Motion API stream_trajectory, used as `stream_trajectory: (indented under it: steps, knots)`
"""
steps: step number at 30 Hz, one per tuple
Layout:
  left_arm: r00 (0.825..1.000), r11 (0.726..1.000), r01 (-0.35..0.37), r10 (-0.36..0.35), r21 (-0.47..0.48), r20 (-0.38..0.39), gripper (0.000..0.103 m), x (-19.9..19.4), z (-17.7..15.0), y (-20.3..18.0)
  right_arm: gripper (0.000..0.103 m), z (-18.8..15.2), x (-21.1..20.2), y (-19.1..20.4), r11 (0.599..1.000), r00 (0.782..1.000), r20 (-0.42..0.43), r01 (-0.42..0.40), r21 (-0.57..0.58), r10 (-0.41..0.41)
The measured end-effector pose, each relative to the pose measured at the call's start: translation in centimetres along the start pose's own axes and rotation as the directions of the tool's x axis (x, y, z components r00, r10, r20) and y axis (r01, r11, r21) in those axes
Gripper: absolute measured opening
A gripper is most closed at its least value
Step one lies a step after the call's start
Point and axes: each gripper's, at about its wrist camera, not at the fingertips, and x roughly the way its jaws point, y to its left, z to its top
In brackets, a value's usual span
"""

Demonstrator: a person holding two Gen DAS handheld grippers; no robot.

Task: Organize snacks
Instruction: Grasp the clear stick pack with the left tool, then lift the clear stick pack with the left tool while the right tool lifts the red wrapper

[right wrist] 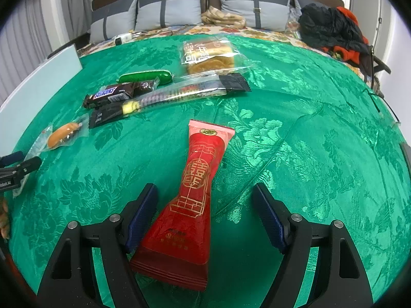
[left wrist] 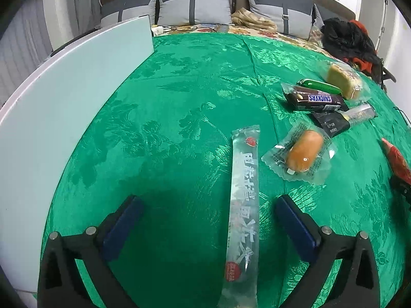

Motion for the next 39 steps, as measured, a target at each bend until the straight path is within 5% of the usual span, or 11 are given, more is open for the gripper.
stream_trajectory:
  steps: [39]
  knots:
    - [1.0, 1.0, -0.002, 0.002, -0.003, -0.018, 0.103, -0.47, -0.29, -0.09, 0.086, -0.07, -0.01, 0.25, 1.0, 1.0, -0.011, 0.027, -0.007, -0.027]
